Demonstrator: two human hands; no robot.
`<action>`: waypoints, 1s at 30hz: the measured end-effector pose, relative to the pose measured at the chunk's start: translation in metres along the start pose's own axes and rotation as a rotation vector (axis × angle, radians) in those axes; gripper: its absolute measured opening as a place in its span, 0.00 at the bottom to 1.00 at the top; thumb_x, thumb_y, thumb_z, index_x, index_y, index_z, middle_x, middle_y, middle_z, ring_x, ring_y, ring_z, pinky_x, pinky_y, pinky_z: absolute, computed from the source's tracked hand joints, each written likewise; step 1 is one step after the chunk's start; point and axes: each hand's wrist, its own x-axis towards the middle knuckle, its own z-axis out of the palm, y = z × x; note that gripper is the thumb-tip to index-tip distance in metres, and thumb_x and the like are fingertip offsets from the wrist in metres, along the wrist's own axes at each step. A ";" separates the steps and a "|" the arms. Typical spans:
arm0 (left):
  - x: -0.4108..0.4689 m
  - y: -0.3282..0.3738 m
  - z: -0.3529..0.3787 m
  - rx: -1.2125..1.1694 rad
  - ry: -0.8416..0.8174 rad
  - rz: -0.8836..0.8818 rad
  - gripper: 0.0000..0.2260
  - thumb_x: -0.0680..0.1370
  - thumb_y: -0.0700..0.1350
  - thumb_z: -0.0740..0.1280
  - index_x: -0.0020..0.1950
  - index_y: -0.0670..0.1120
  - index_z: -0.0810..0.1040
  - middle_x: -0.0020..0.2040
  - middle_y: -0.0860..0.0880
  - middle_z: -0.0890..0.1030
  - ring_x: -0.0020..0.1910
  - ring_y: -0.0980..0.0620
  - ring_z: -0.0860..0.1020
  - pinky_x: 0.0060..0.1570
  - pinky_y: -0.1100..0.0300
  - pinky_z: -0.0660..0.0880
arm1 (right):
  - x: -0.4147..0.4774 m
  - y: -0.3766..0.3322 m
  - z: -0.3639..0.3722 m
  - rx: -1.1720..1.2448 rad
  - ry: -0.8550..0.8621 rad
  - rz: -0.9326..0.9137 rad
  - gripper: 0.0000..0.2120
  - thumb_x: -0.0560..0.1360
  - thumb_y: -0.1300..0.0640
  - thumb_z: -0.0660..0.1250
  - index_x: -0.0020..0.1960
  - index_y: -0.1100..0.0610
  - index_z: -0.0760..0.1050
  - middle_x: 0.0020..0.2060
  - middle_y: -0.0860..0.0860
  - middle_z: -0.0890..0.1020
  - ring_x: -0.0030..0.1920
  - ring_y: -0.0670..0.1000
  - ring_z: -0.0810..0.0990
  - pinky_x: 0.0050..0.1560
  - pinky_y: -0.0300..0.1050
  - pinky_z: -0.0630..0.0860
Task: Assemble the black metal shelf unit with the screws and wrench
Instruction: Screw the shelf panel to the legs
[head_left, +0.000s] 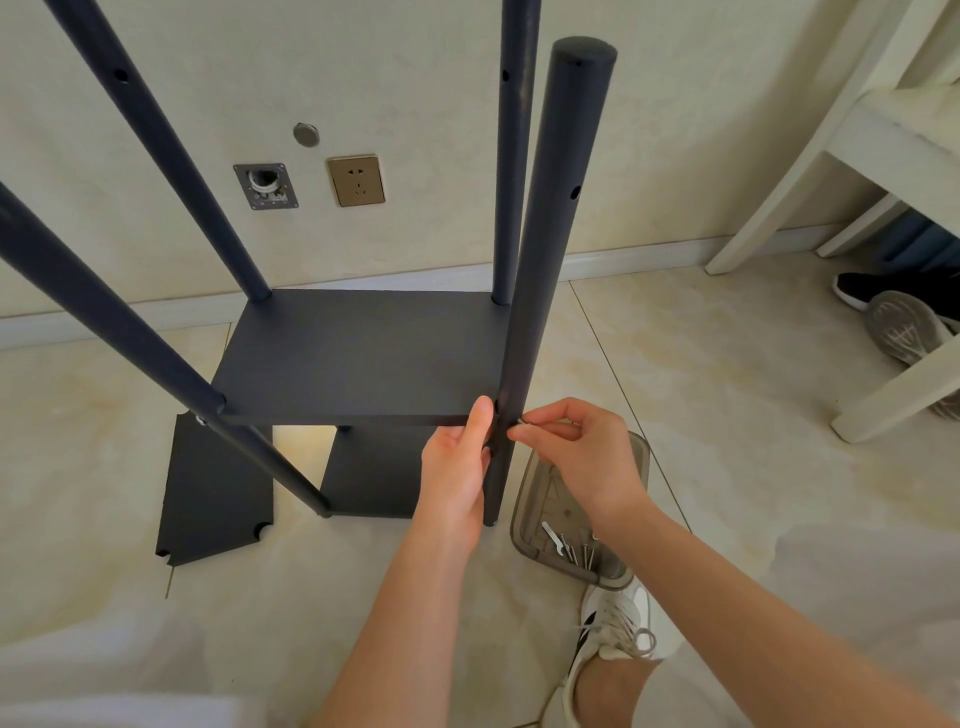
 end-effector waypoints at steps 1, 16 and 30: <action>0.000 0.000 0.000 0.001 0.003 0.000 0.12 0.81 0.54 0.67 0.49 0.46 0.78 0.35 0.56 0.85 0.37 0.64 0.83 0.27 0.74 0.72 | 0.000 0.000 0.000 -0.011 0.005 0.006 0.05 0.71 0.57 0.77 0.44 0.53 0.82 0.36 0.46 0.86 0.37 0.40 0.83 0.37 0.28 0.76; -0.005 0.002 0.000 -0.127 -0.073 -0.033 0.11 0.81 0.52 0.67 0.48 0.45 0.75 0.40 0.55 0.86 0.41 0.62 0.84 0.41 0.69 0.73 | 0.000 0.002 -0.004 -0.480 0.002 -0.390 0.03 0.73 0.60 0.75 0.43 0.55 0.81 0.34 0.43 0.81 0.36 0.38 0.79 0.40 0.25 0.73; -0.005 0.004 0.003 -0.164 -0.097 0.000 0.12 0.82 0.53 0.65 0.45 0.45 0.73 0.39 0.52 0.86 0.43 0.59 0.84 0.51 0.62 0.69 | 0.006 -0.005 -0.007 -0.276 -0.044 -0.196 0.03 0.73 0.57 0.75 0.43 0.51 0.82 0.35 0.44 0.84 0.38 0.39 0.81 0.37 0.27 0.73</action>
